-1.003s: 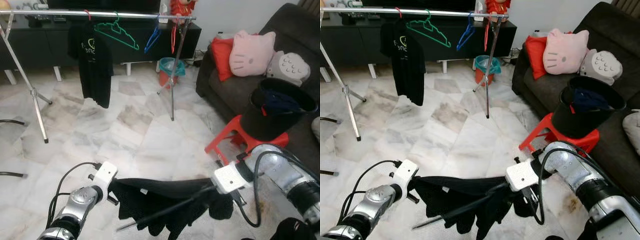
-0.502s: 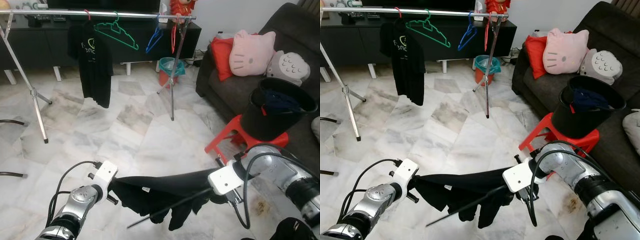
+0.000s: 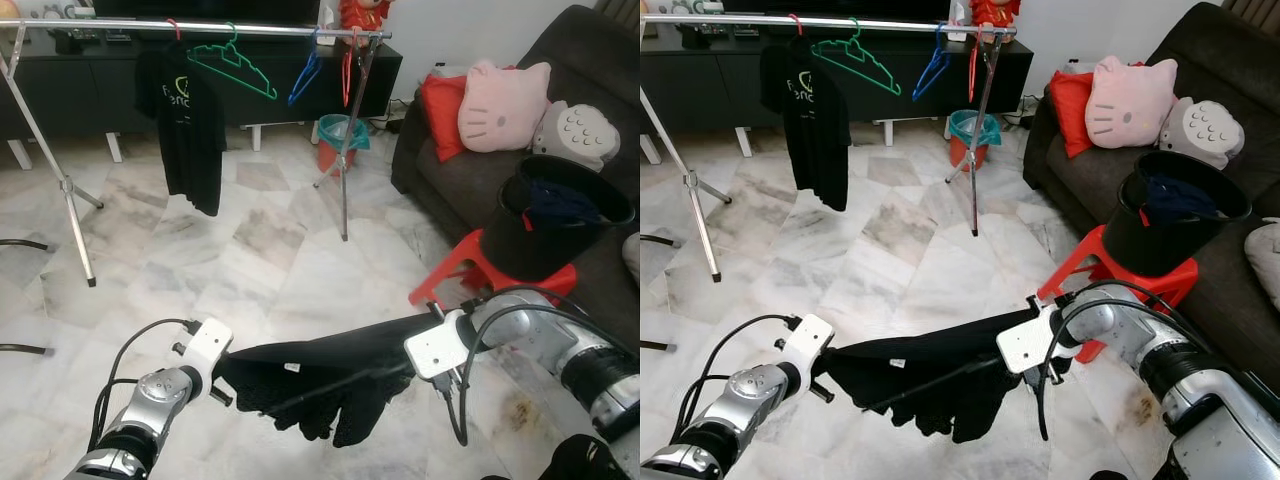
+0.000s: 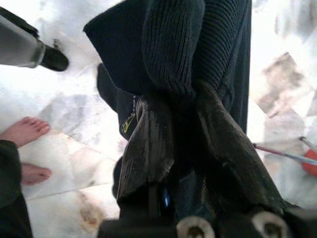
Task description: Hang hanger
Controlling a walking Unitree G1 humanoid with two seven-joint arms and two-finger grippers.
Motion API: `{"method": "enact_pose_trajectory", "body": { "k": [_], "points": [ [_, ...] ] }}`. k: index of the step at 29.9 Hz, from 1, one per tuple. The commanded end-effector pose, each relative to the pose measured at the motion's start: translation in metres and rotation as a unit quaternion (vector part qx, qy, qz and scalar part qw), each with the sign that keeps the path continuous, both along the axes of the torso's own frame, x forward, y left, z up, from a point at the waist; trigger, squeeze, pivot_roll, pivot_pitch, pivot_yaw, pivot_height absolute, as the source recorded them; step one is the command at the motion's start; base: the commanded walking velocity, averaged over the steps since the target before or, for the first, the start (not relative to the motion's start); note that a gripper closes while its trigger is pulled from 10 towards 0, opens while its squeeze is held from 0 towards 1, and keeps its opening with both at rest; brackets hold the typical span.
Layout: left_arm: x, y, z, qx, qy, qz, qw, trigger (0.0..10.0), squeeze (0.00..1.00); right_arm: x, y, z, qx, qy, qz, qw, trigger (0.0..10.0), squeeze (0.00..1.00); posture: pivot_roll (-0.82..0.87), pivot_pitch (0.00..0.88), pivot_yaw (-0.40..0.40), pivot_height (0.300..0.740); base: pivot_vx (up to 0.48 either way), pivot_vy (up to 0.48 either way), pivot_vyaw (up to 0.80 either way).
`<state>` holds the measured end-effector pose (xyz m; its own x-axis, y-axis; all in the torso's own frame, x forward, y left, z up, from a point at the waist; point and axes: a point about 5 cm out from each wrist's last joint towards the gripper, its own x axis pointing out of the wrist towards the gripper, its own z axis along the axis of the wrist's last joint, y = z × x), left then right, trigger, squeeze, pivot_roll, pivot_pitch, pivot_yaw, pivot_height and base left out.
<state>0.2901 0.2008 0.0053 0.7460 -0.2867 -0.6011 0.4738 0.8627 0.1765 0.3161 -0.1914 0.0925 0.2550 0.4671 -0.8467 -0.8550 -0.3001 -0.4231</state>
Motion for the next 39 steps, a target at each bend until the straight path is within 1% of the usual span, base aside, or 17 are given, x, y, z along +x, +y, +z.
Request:
{"method": "enact_pose_trajectory", "body": {
  "k": [1,5,7,9,11,13,15,17,18,19,20,23,26,28,29,31,39],
  "points": [
    [-0.021,0.055,-0.01,0.075,0.049,0.082,0.993,10.0,0.0,0.003,-0.06,0.006,-0.091,0.0,-0.105,0.99,10.0,0.0,-0.03,0.0,-0.105,0.74,0.0,0.0,0.0],
    [-0.021,0.054,-0.01,0.076,0.05,0.077,0.993,10.0,0.0,0.006,-0.062,0.005,-0.096,-0.016,-0.126,0.987,10.0,0.0,-0.03,0.0,-0.104,0.74,0.0,0.0,0.0],
    [-0.021,0.055,-0.01,0.077,0.051,0.074,0.993,10.0,0.0,0.006,-0.063,0.004,-0.111,-0.015,-0.123,0.986,10.0,0.0,-0.03,0.0,-0.103,0.74,0.0,0.0,0.0],
    [-0.021,0.055,-0.009,0.078,0.052,0.07,0.993,10.0,0.0,0.008,-0.065,0.003,-0.12,-0.03,-0.132,0.983,10.0,0.0,-0.03,0.0,-0.103,0.74,0.0,0.0,0.0],
    [-0.021,0.054,-0.009,0.079,0.053,0.066,0.993,10.0,0.0,0.013,-0.065,0.004,-0.116,-0.055,-0.152,0.98,10.0,0.0,-0.03,0.0,-0.101,0.74,0.0,0.0,0.0],
    [-0.021,0.054,-0.009,0.079,0.054,0.065,0.993,10.0,0.0,0.015,-0.064,0.005,-0.113,-0.064,-0.157,0.979,10.0,0.0,-0.03,0.0,-0.101,0.74,0.0,0.0,0.0],
    [-0.021,0.054,-0.009,0.079,0.055,0.065,0.993,10.0,0.0,0.016,-0.066,0.005,-0.131,-0.076,-0.157,0.976,10.0,0.0,-0.02,0.0,-0.103,0.74,0.0,0.0,0.0],
    [-0.021,0.052,-0.01,0.077,0.055,0.062,0.994,10.0,0.0,0.019,-0.067,0.005,-0.129,-0.089,-0.172,0.973,10.0,0.0,-0.03,0.0,-0.103,0.74,0.0,0.0,0.0],
    [-0.021,0.051,-0.01,0.076,0.057,0.059,0.994,10.0,0.0,0.023,-0.064,0.007,-0.109,-0.109,-0.191,0.969,10.0,0.0,-0.02,0.0,-0.103,0.74,0.0,0.0,0.0],
    [-0.021,0.051,-0.01,0.076,0.057,0.059,0.994,10.0,0.0,0.024,-0.063,0.008,-0.102,-0.113,-0.197,0.968,10.0,0.0,-0.03,0.0,-0.102,0.74,0.0,0.0,0.0],
    [-0.021,0.05,-0.011,0.074,0.059,0.058,0.994,10.0,0.0,0.025,-0.06,0.008,-0.085,-0.111,-0.203,0.969,10.0,0.0,-0.03,0.0,-0.101,0.74,0.0,0.0,0.0],
    [-0.022,0.048,-0.012,0.071,0.064,0.05,0.994,10.0,0.0,0.026,-0.057,0.009,-0.07,-0.113,-0.198,0.971,10.0,0.0,-0.03,0.0,-0.101,0.74,0.0,0.0,0.0],
    [-0.024,0.046,-0.014,0.068,0.071,0.042,0.994,10.0,0.0,0.027,-0.049,0.009,-0.026,-0.104,-0.215,0.971,10.0,0.0,-0.03,0.0,-0.099,0.74,0.0,0.0,0.0],
    [-0.025,0.046,-0.015,0.066,0.073,0.039,0.994,10.0,0.0,0.028,-0.048,0.009,-0.023,-0.103,-0.216,0.971,10.0,0.0,-0.03,0.0,-0.099,0.74,0.0,0.0,0.0],
    [-0.027,0.042,-0.016,0.067,0.08,0.02,0.994,10.0,0.0,0.028,-0.047,0.009,-0.019,-0.104,-0.218,0.97,10.0,0.0,-0.03,0.0,-0.098,0.74,0.0,0.0,0.0],
    [-0.027,0.041,-0.017,0.069,0.083,0.013,0.994,10.0,0.0,0.028,-0.046,0.009,-0.013,-0.1,-0.221,0.97,10.0,0.0,-0.03,0.0,-0.098,0.74,0.0,0.0,0.0],
    [-0.02,0.041,-0.011,0.064,0.071,0.022,0.995,10.0,0.0,0.022,-0.049,-0.001,-0.047,-0.079,-0.205,0.974,10.0,0.0,-0.02,0.0,-0.101,0.74,0.0,0.0,0.0]
  ]
}}
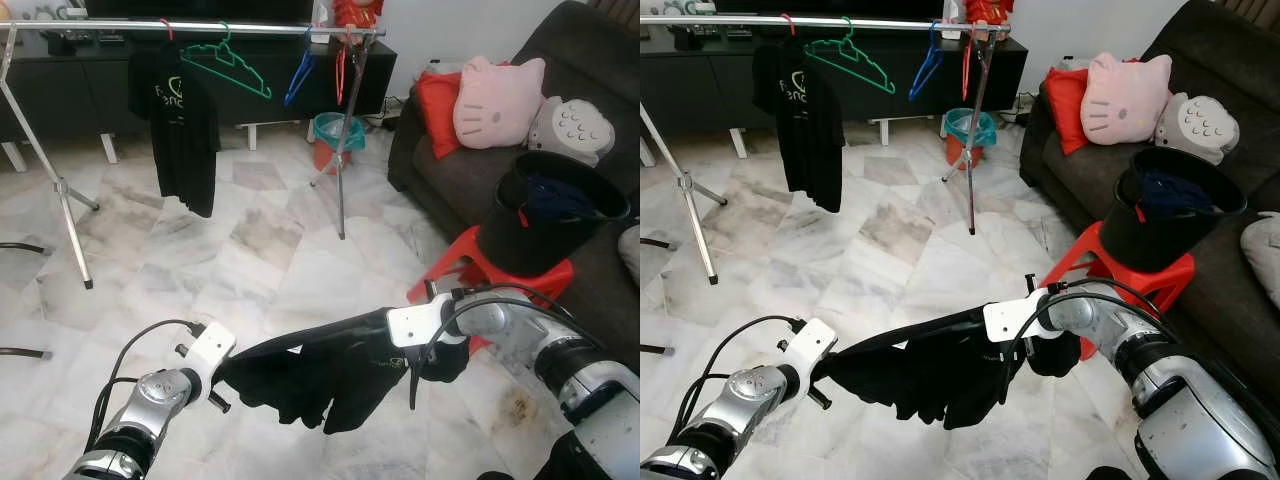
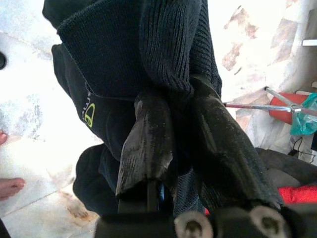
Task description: Hang hanger
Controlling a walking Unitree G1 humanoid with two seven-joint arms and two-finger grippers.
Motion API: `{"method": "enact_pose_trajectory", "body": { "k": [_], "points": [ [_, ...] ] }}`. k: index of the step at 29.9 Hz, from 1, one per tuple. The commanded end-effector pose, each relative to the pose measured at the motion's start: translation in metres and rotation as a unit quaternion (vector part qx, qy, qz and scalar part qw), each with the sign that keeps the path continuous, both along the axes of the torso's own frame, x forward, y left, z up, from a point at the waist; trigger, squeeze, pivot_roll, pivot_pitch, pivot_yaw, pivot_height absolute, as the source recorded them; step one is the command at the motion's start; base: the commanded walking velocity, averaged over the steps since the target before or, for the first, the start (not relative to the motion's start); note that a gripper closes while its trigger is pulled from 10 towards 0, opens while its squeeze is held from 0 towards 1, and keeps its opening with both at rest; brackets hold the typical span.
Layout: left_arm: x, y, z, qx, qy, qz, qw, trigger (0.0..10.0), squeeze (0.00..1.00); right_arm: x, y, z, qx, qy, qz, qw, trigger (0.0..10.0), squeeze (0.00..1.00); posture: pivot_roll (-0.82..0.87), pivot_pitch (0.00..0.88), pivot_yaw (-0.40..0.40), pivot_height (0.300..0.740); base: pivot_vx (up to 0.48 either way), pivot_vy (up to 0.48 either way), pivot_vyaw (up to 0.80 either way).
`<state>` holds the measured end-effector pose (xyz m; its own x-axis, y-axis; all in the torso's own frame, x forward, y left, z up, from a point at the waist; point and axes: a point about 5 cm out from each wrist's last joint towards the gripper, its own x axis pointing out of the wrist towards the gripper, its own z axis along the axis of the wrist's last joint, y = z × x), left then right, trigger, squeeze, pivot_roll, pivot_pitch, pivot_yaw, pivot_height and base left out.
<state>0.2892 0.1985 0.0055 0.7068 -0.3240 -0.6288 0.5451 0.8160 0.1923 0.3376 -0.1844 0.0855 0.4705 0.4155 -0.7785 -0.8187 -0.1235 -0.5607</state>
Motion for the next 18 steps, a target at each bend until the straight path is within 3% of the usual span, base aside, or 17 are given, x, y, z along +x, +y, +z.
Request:
{"method": "enact_pose_trajectory", "body": {
  "k": [1,4,13,18],
  "points": [
    [-0.017,0.042,-0.009,0.049,0.051,0.059,0.996,10.0,0.0,0.0,-0.056,0.005,-0.053,0.005,-0.112,0.992,10.0,0.0,-0.02,0.0,-0.1,0.74,0.0,0.0,0.0],
    [-0.007,0.033,0.006,0.022,0.028,0.018,0.999,10.0,0.0,0.0,-0.054,0.002,-0.05,0.003,-0.118,0.992,10.0,0.0,-0.02,0.0,-0.098,0.74,0.0,0.0,0.0],
    [0.005,0.018,0.028,-0.034,0.0,-0.014,0.999,10.0,0.0,-0.003,-0.047,-0.006,-0.051,0.019,-0.116,0.992,10.0,0.0,-0.01,0.0,-0.099,0.74,0.0,0.0,0.0],
    [0.007,-0.006,0.044,-0.09,-0.012,-0.055,0.994,10.0,0.0,-0.005,-0.035,-0.015,-0.031,0.033,-0.112,0.993,10.0,0.0,-0.01,0.0,-0.097,0.74,0.0,0.0,0.0]
  ]
}}
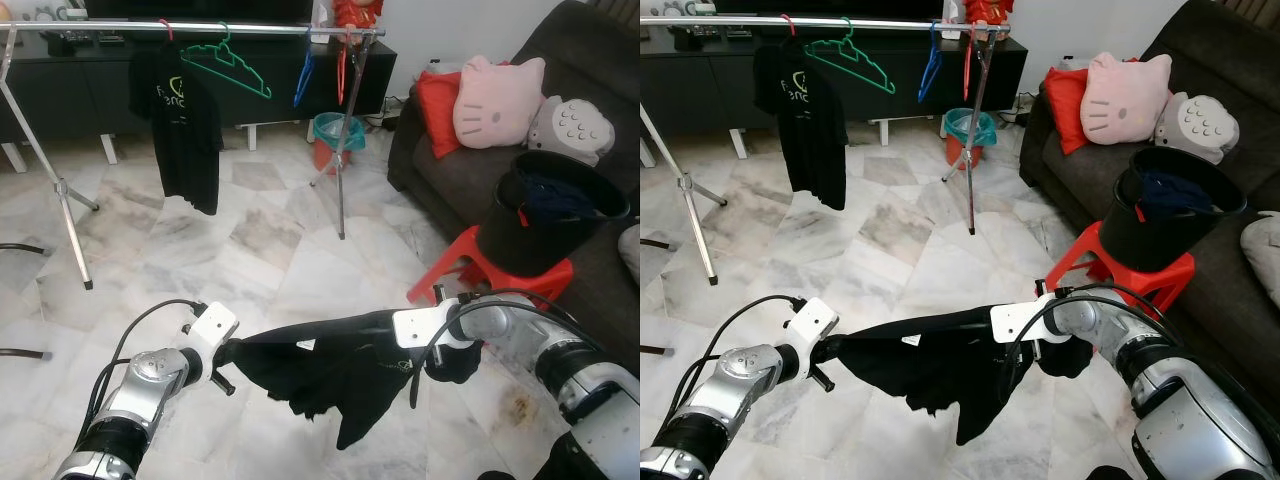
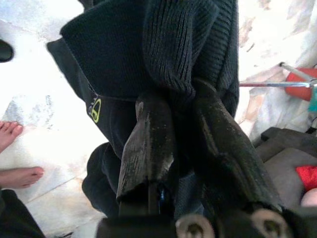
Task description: Hang hanger
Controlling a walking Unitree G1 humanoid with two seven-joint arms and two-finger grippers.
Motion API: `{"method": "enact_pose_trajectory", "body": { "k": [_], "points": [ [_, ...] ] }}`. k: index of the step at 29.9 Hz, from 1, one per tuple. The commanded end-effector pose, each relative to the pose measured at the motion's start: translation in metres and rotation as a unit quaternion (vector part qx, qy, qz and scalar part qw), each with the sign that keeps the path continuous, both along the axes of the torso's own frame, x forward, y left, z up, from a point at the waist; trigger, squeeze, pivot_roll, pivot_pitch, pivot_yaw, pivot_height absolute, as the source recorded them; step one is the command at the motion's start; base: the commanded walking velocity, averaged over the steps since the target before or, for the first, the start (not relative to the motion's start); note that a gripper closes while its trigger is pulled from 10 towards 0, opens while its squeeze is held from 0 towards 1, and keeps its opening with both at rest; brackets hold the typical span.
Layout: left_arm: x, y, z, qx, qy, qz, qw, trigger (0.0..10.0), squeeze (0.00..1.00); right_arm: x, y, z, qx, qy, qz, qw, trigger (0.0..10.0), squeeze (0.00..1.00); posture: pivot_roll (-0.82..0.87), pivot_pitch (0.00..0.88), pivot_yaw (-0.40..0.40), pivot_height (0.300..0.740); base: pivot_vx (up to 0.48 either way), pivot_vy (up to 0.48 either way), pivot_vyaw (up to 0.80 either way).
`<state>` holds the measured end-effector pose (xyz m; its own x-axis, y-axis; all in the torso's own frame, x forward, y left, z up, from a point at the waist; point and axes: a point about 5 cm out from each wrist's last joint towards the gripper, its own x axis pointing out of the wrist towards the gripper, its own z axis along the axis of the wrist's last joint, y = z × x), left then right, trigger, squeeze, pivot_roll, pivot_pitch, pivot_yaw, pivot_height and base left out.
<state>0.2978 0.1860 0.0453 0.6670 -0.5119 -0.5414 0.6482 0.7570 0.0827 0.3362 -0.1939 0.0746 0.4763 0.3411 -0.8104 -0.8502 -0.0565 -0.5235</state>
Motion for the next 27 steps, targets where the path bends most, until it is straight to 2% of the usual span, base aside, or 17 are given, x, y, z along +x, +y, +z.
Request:
{"method": "enact_pose_trajectory", "body": {
  "k": [1,7,9,13,16,21,24,27],
  "points": [
    [-0.001,0.004,0.006,-0.015,0.002,0.008,1.0,10.0,0.0,-0.004,-0.024,-0.005,-0.014,0.016,-0.06,0.998,10.0,0.0,-0.01,0.0,-0.097,0.74,0.0,0.0,0.0],
    [-0.001,-0.012,0.017,-0.048,-0.003,-0.015,0.999,10.0,0.0,-0.003,-0.013,-0.01,0.006,0.009,-0.065,0.998,10.0,0.0,0.0,0.0,-0.093,0.74,0.0,0.0,0.0],
    [-0.003,-0.028,0.023,-0.063,-0.002,-0.046,0.997,10.0,0.0,-0.002,0.003,-0.011,0.057,0.017,-0.071,0.996,10.0,0.0,0.0,0.0,-0.091,0.74,0.0,0.0,0.0],
    [-0.004,-0.042,0.028,-0.076,-0.005,-0.069,0.995,10.0,0.0,0.001,0.015,-0.008,0.09,0.009,-0.075,0.993,10.0,0.0,-0.01,0.0,-0.091,0.74,0.0,0.0,0.0],
    [-0.004,-0.054,0.035,-0.089,-0.014,-0.086,0.992,10.0,0.0,0.009,0.026,-0.003,0.124,-0.017,-0.101,0.987,10.0,0.0,0.0,0.0,-0.092,0.74,0.0,0.0,0.0],
    [-0.005,-0.064,0.042,-0.096,-0.018,-0.105,0.99,10.0,0.0,0.013,0.039,-0.001,0.153,-0.024,-0.117,0.981,10.0,0.0,0.0,0.0,-0.089,0.74,0.0,0.0,0.0],
    [-0.003,-0.071,0.049,-0.102,-0.033,-0.106,0.989,10.0,0.0,0.01,0.055,-0.005,0.176,0.004,-0.106,0.979,10.0,0.0,0.01,0.0,-0.092,0.74,0.0,0.0,0.0],
    [-0.002,-0.075,0.057,-0.117,-0.045,-0.106,0.986,10.0,0.0,0.011,0.064,-0.003,0.195,0.002,-0.111,0.975,10.0,0.0,0.01,0.0,-0.093,0.74,0.0,0.0,0.0]
  ]
}}
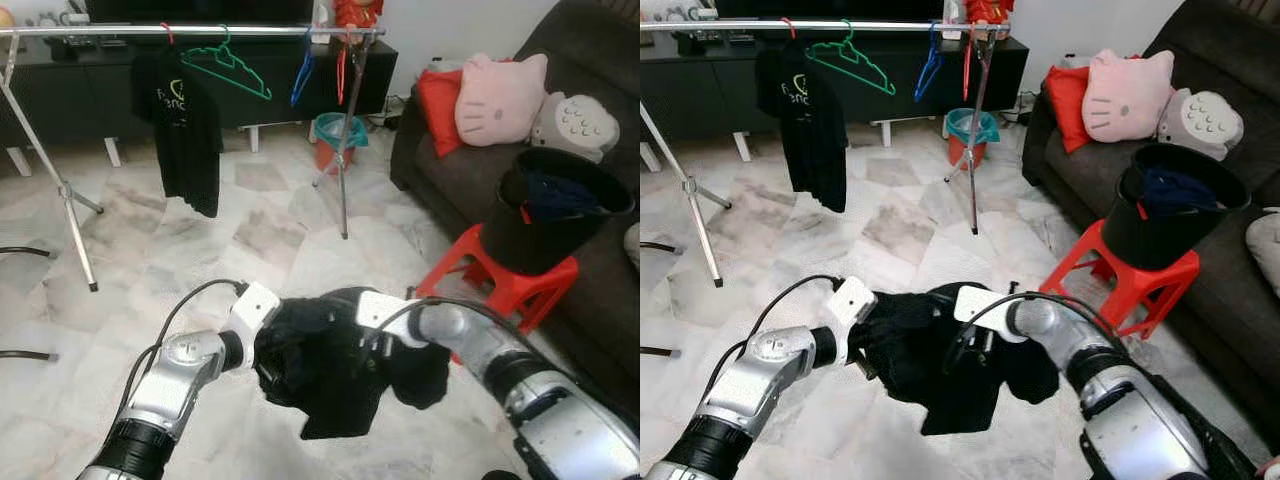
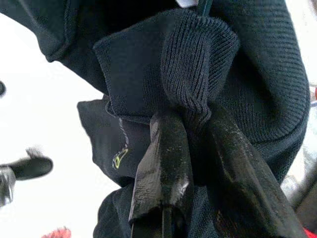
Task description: Hang hanger
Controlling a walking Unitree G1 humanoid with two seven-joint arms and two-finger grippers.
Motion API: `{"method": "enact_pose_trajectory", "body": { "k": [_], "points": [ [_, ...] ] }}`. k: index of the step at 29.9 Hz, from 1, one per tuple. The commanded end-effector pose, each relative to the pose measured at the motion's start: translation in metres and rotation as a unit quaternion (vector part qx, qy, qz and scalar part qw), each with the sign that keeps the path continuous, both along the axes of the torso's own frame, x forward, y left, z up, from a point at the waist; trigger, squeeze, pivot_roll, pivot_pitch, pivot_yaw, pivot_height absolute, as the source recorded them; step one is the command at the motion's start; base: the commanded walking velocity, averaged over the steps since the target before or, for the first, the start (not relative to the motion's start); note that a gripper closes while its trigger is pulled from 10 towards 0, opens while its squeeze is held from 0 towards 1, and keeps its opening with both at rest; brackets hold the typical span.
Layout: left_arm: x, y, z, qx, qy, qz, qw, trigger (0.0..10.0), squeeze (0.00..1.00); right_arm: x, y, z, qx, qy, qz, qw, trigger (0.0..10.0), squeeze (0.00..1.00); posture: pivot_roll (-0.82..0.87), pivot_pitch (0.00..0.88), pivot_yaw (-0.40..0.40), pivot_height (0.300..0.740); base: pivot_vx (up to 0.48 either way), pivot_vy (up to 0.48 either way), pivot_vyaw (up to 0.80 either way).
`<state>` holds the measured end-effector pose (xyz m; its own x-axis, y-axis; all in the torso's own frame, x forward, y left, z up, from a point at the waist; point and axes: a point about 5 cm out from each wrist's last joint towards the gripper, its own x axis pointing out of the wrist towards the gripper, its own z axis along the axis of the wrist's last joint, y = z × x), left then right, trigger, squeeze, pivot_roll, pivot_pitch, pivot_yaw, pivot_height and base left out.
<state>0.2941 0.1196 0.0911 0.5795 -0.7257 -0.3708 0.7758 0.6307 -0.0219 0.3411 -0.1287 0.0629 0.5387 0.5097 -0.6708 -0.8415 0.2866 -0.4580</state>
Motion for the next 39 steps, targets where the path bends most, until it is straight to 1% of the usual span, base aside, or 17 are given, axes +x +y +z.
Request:
{"method": "enact_pose_trajectory", "body": {
  "k": [1,2,4,6,8,12,14,17,22,23,24,27,28,29,30,35,39],
  "points": [
    [0.002,-0.01,0.012,-0.015,-0.017,-0.016,1.0,10.0,0.0,0.006,0.002,0.008,0.019,-0.01,-0.013,1.0,10.0,0.0,0.02,0.0,-0.094,0.74,0.0,0.0,0.0],
    [0.002,-0.01,0.012,-0.015,-0.017,-0.016,1.0,10.0,0.0,0.006,0.002,0.008,0.019,-0.01,-0.013,1.0,10.0,0.0,0.02,0.0,-0.094,0.74,0.0,0.0,0.0],
    [-0.003,-0.015,0.017,-0.021,-0.025,-0.042,0.999,10.0,0.0,0.008,0.017,0.013,0.057,-0.022,-0.021,0.998,10.0,0.0,0.02,0.0,-0.091,0.74,0.0,0.0,0.0],
    [-0.004,-0.016,0.018,-0.023,-0.026,-0.05,0.998,10.0,0.0,0.009,0.021,0.015,0.073,-0.026,-0.024,0.997,10.0,0.0,0.02,0.0,-0.091,0.74,0.0,0.0,0.0],
    [-0.011,-0.021,0.017,-0.024,-0.023,-0.074,0.997,10.0,0.0,0.016,0.036,0.024,0.132,-0.046,-0.069,0.988,10.0,0.0,0.03,0.0,-0.083,0.74,0.0,0.0,0.0],
    [-0.017,-0.026,0.017,-0.03,-0.023,-0.092,0.995,10.0,0.0,0.02,0.046,0.032,0.174,-0.073,-0.094,0.978,10.0,0.0,0.04,0.0,-0.078,0.74,0.0,0.0,0.0],
    [-0.019,-0.028,0.017,-0.036,-0.021,-0.097,0.994,10.0,0.0,0.022,0.053,0.038,0.21,-0.087,-0.118,0.967,10.0,0.0,0.05,0.0,-0.077,0.74,0.0,0.0,0.0],
    [-0.022,-0.028,0.017,-0.033,-0.017,-0.101,0.994,10.0,0.0,0.022,0.06,0.042,0.244,-0.079,-0.126,0.958,10.0,0.0,0.06,0.0,-0.065,0.74,0.0,0.0,0.0],
    [-0.025,-0.026,0.014,-0.017,-0.021,-0.108,0.994,10.0,0.0,0.022,0.069,0.044,0.26,-0.089,-0.137,0.952,10.0,0.0,0.06,0.0,-0.055,0.74,0.0,0.0,0.0],
    [-0.021,-0.025,0.017,-0.016,-0.049,-0.088,0.995,10.0,0.0,0.02,0.072,0.041,0.264,-0.079,-0.132,0.952,10.0,0.0,0.06,0.0,-0.053,0.74,0.0,0.0,0.0],
    [-0.021,-0.025,0.017,-0.016,-0.049,-0.088,0.995,10.0,0.0,0.02,0.072,0.041,0.264,-0.079,-0.132,0.952,10.0,0.0,0.06,0.0,-0.053,0.74,0.0,0.0,0.0],
    [-0.014,-0.022,0.021,-0.029,-0.076,-0.04,0.996,10.0,0.0,0.017,0.072,0.036,0.256,-0.076,-0.129,0.955,10.0,0.0,0.06,0.0,-0.051,0.74,0.0,0.0,0.0],
    [-0.013,-0.019,0.023,-0.039,-0.086,-0.025,0.995,10.0,0.37,0.016,0.068,0.033,0.254,-0.073,-0.132,0.955,10.0,0.0,0.05,0.0,-0.051,0.74,0.0,0.0,0.0],
    [-0.013,-0.018,0.023,-0.043,-0.087,-0.023,0.995,10.0,0.37,0.015,0.067,0.032,0.255,-0.072,-0.134,0.955,10.0,0.0,0.05,0.0,-0.05,0.74,0.0,0.0,0.0],
    [-0.014,-0.017,0.022,-0.04,-0.086,-0.022,0.995,10.0,1.0,0.015,0.065,0.031,0.255,-0.072,-0.135,0.955,10.0,0.0,0.05,0.0,-0.05,0.74,0.0,0.0,0.0],
    [-0.017,-0.011,0.02,-0.031,-0.086,-0.023,0.996,10.0,1.0,0.014,0.058,0.03,0.254,-0.074,-0.133,0.955,10.0,0.0,0.04,0.0,-0.055,0.74,0.0,0.0,0.0],
    [-0.01,-0.004,0.023,-0.028,-0.106,0.007,0.994,10.0,1.0,0.014,0.056,0.03,0.253,-0.074,-0.125,0.956,10.0,0.0,0.04,0.0,-0.056,0.74,0.0,0.0,0.0]
  ]
}}
